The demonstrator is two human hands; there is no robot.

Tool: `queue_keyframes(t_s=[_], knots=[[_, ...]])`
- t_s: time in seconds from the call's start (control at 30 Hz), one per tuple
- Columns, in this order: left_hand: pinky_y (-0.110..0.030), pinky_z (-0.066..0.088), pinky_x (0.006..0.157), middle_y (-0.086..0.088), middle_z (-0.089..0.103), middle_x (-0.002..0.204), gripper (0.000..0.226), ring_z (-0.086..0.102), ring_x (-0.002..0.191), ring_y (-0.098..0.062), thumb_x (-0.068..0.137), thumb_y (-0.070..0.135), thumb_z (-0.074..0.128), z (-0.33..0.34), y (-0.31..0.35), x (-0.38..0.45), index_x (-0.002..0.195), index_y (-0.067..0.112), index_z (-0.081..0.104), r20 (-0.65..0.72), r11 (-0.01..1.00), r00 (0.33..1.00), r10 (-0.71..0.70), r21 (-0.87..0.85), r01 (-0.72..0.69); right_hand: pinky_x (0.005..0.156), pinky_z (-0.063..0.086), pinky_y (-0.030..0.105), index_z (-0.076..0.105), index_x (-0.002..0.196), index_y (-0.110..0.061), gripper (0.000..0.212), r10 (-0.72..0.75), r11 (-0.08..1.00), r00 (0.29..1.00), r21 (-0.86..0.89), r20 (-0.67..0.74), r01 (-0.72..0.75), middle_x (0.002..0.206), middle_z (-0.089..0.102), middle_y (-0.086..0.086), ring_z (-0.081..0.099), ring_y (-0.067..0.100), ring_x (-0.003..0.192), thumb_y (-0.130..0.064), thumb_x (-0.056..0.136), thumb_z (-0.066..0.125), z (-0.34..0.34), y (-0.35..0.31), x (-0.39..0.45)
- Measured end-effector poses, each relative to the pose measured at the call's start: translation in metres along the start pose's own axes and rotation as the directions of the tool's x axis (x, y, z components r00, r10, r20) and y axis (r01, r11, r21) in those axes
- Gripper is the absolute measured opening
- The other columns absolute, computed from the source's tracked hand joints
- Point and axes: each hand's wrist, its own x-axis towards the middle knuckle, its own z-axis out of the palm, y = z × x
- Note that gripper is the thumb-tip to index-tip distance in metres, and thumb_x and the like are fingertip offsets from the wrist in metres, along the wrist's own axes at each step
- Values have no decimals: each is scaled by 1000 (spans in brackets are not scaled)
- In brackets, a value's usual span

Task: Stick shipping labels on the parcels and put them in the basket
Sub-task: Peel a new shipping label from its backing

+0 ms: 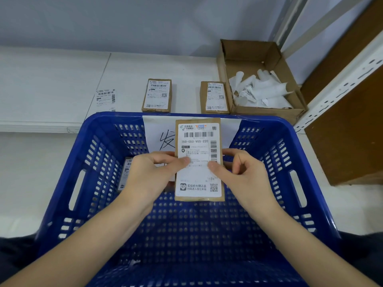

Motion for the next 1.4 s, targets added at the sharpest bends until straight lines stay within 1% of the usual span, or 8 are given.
queue_keyframes(t_s=[0.13,0.3,0.43,0.6,0.9,1.1,1.27,1.4], knots=[[-13,48,68,10,73,98,10,68,87,-5,75,18,79,-3,3,2,72,9,76,-4,1000,1000,11,16,-11,62,54,19,46,83,-16,30,3,1000,997,27,71,-5,110,62,-16,66,9,97,-9,78,75,0,-11,0],[-42,55,88,9,75,91,9,70,90,-15,73,17,80,-7,9,3,69,10,77,12,999,1000,-13,43,13,80,54,19,3,129,-58,111,27,992,945,-127,327,15,118,28,-50,57,4,106,-18,66,84,-7,-23,4],[-20,56,69,11,73,88,9,69,80,-6,74,12,79,-3,11,-2,70,5,75,51,998,999,12,68,-15,89,54,30,-15,124,-63,128,59,981,903,-194,426,27,118,35,-40,60,8,109,-17,61,87,-18,-26,12],[-26,59,65,11,73,90,12,71,73,-10,75,4,77,0,5,-5,63,6,74,84,997,996,3,75,-10,82,58,38,26,124,-45,85,47,983,936,-184,349,20,111,64,-3,66,16,96,-29,64,85,-24,-23,19],[-26,59,61,16,72,85,15,71,71,-12,74,3,78,2,5,-10,61,10,76,158,992,987,32,117,-51,65,58,48,39,104,-34,18,14,974,975,-225,221,38,87,71,5,70,23,79,-45,91,45,-25,-24,20],[-23,58,63,12,72,90,11,71,74,-10,74,3,78,2,3,-9,64,8,77,131,991,990,53,112,-68,69,58,41,45,108,-32,14,-33,976,985,-208,171,69,90,67,1,67,15,85,-38,99,37,-21,-20,20],[-13,52,58,7,72,95,7,69,76,-8,75,6,78,-3,6,-1,76,0,75,67,998,997,49,44,-52,83,55,28,7,149,-39,93,67,977,894,-211,443,31,124,58,-13,63,8,103,-22,83,71,-26,-21,19],[-16,54,68,11,74,88,4,69,82,-7,74,8,79,-8,9,4,75,5,77,55,999,998,31,33,-33,83,54,24,-25,141,-47,134,93,969,806,-239,585,61,137,25,-34,59,4,108,-12,70,83,-24,-18,17]])
